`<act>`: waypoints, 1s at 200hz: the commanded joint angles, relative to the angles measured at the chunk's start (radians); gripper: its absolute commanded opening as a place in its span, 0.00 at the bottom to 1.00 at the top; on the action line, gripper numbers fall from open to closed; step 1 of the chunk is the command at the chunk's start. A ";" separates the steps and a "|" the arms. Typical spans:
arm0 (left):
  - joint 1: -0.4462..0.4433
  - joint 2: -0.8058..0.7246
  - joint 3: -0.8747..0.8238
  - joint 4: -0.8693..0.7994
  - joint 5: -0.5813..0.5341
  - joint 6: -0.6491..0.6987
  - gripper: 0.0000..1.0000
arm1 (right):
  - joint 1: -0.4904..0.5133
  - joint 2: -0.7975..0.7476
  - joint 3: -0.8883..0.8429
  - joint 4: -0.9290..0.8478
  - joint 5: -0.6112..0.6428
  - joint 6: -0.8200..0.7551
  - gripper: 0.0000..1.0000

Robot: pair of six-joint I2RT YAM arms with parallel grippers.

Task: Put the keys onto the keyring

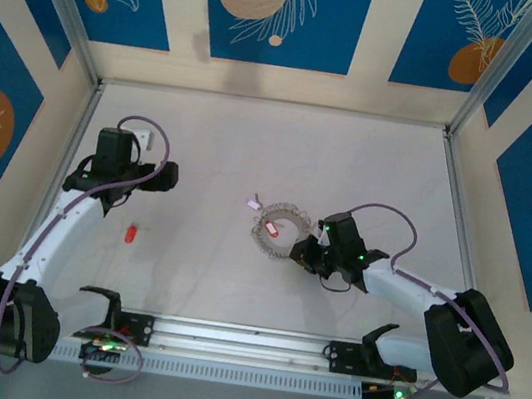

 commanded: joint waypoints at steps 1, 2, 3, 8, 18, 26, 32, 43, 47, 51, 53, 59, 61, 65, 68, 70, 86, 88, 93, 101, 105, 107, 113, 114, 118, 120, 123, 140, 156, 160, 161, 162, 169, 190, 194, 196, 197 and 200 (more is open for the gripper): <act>-0.007 -0.012 -0.004 0.006 -0.006 -0.006 1.00 | 0.001 -0.003 0.046 -0.012 0.052 0.001 0.15; -0.007 -0.012 -0.005 0.006 -0.006 -0.006 1.00 | 0.000 -0.001 0.046 -0.011 0.053 0.000 0.15; -0.007 -0.012 -0.005 0.007 -0.006 -0.006 1.00 | 0.000 -0.001 0.046 -0.011 0.055 -0.002 0.15; -0.009 -0.013 -0.007 0.010 -0.009 -0.010 1.00 | -0.004 0.004 0.051 -0.010 0.058 -0.008 0.16; -0.009 -0.010 -0.014 0.018 -0.010 -0.015 1.00 | -0.016 0.023 0.056 -0.008 0.054 -0.011 0.17; -0.009 -0.006 -0.012 0.018 -0.004 -0.016 1.00 | -0.023 0.040 0.052 0.007 0.046 -0.010 0.19; -0.008 -0.003 -0.007 0.012 0.001 -0.013 1.00 | -0.028 0.053 0.044 0.023 0.041 -0.006 0.20; -0.010 -0.001 0.002 -0.002 0.000 -0.010 1.00 | -0.031 0.080 0.033 0.055 0.028 -0.005 0.25; -0.010 -0.001 0.003 -0.004 -0.004 -0.010 1.00 | -0.031 0.088 0.031 0.058 0.025 -0.005 0.26; -0.011 -0.002 0.002 -0.004 -0.009 -0.010 1.00 | -0.031 0.096 0.031 0.060 0.023 -0.006 0.26; -0.011 -0.003 0.001 -0.004 -0.011 -0.011 1.00 | -0.031 0.098 0.030 0.059 0.022 -0.006 0.26; -0.012 -0.006 -0.005 0.003 -0.018 -0.012 1.00 | -0.033 0.107 0.028 0.059 0.019 -0.006 0.26; -0.012 -0.006 -0.007 0.004 -0.019 -0.014 1.00 | -0.034 0.110 0.026 0.059 0.019 -0.006 0.27; -0.012 -0.007 -0.009 0.008 -0.020 -0.014 1.00 | -0.033 0.112 0.024 0.059 0.019 -0.005 0.27; -0.012 -0.008 -0.011 0.009 -0.019 -0.014 1.00 | -0.033 0.116 0.020 0.063 0.021 -0.001 0.27; -0.011 -0.006 -0.011 0.010 -0.018 -0.014 1.00 | -0.033 0.118 0.016 0.065 0.022 0.000 0.27; -0.012 -0.002 -0.001 0.000 -0.010 -0.008 1.00 | -0.036 0.125 -0.005 0.092 0.018 0.008 0.27; -0.012 -0.001 0.000 -0.001 -0.010 -0.007 1.00 | -0.037 0.125 -0.005 0.092 0.017 0.007 0.27; -0.012 -0.001 0.002 -0.003 -0.012 -0.006 1.00 | -0.038 0.128 -0.002 0.087 0.014 0.003 0.27; -0.012 -0.003 0.000 -0.001 -0.019 -0.007 1.00 | -0.040 0.127 0.008 0.070 0.010 -0.006 0.27; -0.012 -0.003 -0.002 0.004 -0.020 -0.009 1.00 | -0.039 0.126 0.014 0.056 0.011 -0.010 0.27; -0.012 -0.003 -0.004 0.004 -0.022 -0.009 1.00 | -0.040 0.125 0.016 0.051 0.012 -0.010 0.27; -0.012 -0.001 -0.008 0.011 -0.021 -0.011 1.00 | -0.040 0.124 0.021 0.039 0.014 -0.012 0.27; -0.012 0.000 -0.008 0.010 -0.020 -0.011 1.00 | -0.039 0.122 0.021 0.037 0.016 -0.011 0.27; -0.012 0.001 -0.008 0.012 -0.016 -0.011 1.00 | -0.039 0.120 0.021 0.034 0.017 -0.010 0.27; -0.012 0.003 -0.007 0.011 -0.014 -0.011 1.00 | -0.039 0.121 0.021 0.034 0.018 -0.011 0.27; -0.012 0.004 -0.005 0.010 -0.010 -0.010 1.00 | -0.039 0.119 0.020 0.034 0.018 -0.009 0.27; -0.012 0.011 0.010 -0.010 -0.005 -0.005 1.00 | -0.036 0.125 0.023 0.020 0.020 -0.012 0.27; -0.012 0.007 0.002 -0.002 -0.018 -0.010 1.00 | -0.031 0.129 0.044 -0.035 0.032 -0.025 0.29; -0.011 0.006 -0.001 0.002 -0.019 -0.011 1.00 | -0.028 0.127 0.048 -0.052 0.039 -0.025 0.30; -0.012 0.006 -0.002 0.004 -0.019 -0.011 1.00 | -0.027 0.127 0.049 -0.056 0.042 -0.024 0.30; -0.012 0.006 -0.003 0.004 -0.018 -0.011 1.00 | -0.026 0.126 0.050 -0.059 0.043 -0.024 0.30; -0.012 0.007 -0.004 0.006 -0.013 -0.011 1.00 | -0.022 0.124 0.050 -0.074 0.052 -0.022 0.32; -0.012 0.010 0.009 -0.009 -0.008 -0.006 1.00 | -0.009 0.119 0.049 -0.076 0.057 -0.019 0.34; -0.012 0.009 0.008 -0.008 -0.011 -0.007 1.00 | -0.009 0.121 0.051 -0.079 0.058 -0.021 0.34; -0.012 0.008 0.008 -0.007 -0.011 -0.009 1.00 | -0.007 0.122 0.053 -0.082 0.058 -0.021 0.34; -0.011 0.008 0.007 -0.005 -0.012 -0.009 1.00 | -0.007 0.121 0.054 -0.083 0.059 -0.021 0.34; -0.012 0.006 0.005 -0.003 -0.014 -0.010 1.00 | -0.006 0.122 0.056 -0.088 0.059 -0.021 0.34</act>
